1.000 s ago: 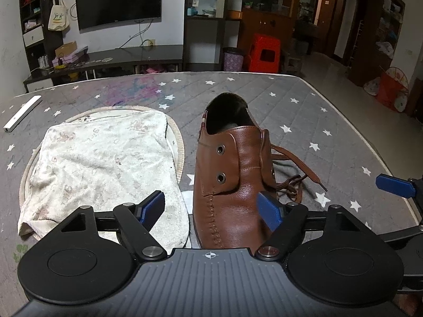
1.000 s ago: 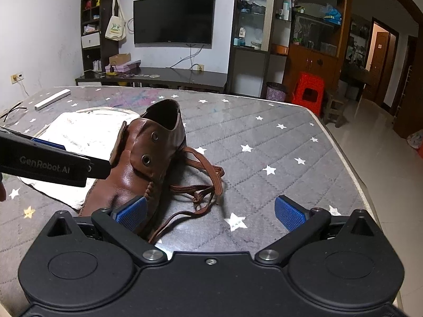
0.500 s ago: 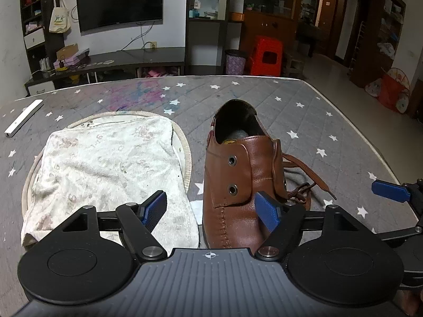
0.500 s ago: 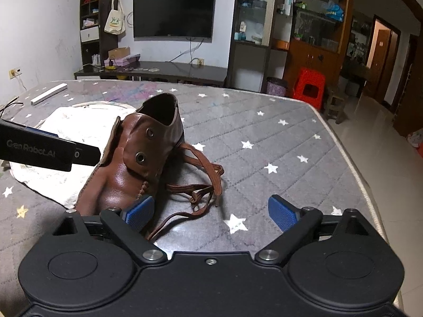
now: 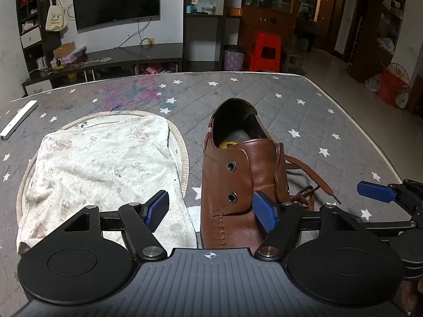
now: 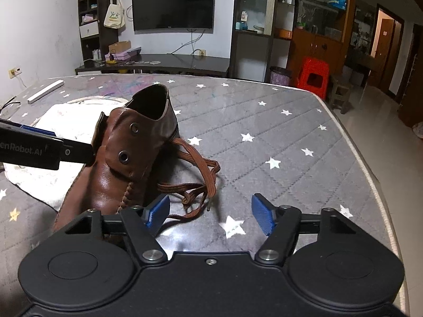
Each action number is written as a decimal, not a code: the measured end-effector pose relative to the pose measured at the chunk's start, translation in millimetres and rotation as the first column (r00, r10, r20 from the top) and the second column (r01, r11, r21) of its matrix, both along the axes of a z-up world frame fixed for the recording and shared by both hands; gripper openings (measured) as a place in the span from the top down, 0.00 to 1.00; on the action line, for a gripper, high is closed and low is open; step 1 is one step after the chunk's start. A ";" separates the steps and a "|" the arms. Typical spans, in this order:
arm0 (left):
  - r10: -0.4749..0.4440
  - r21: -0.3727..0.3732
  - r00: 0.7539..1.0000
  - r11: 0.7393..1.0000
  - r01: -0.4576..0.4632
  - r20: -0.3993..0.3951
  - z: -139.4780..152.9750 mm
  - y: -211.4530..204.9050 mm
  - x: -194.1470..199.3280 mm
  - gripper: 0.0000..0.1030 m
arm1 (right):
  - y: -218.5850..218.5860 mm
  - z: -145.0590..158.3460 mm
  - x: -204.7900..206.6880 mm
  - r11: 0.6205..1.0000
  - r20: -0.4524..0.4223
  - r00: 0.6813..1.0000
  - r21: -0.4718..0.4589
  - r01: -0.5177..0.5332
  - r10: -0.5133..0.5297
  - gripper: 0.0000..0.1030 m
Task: Lace up shoes with both hands
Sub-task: 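Hold the left tool at the brown shoe while moving the right tool toward the lace, then grasp the brown lace end with the right gripper, then pull the lace out of the shoe eyelets with the right gripper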
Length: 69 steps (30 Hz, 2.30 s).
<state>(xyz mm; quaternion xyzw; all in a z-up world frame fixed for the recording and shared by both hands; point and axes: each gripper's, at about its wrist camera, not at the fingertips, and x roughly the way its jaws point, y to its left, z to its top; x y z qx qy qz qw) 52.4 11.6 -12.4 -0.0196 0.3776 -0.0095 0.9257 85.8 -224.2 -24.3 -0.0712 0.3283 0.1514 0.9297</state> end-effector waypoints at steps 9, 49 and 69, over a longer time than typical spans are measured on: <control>-0.022 -0.005 1.000 1.000 0.022 -0.007 -0.4 0.1 7.2 0.35 | 11.2 -5.9 16.4 1.000 -0.023 1.000 0.004 -0.010 0.010 0.43; -0.042 0.012 0.999 0.999 0.042 0.007 9.0 0.7 -0.8 0.36 | -2.2 -12.7 20.5 1.000 -0.080 0.997 0.009 -0.022 0.023 0.78; -0.041 0.013 0.999 0.999 0.041 -0.005 5.1 -0.3 0.9 0.36 | -25.4 -5.9 -0.2 0.999 -0.078 0.997 0.030 -0.012 0.014 0.97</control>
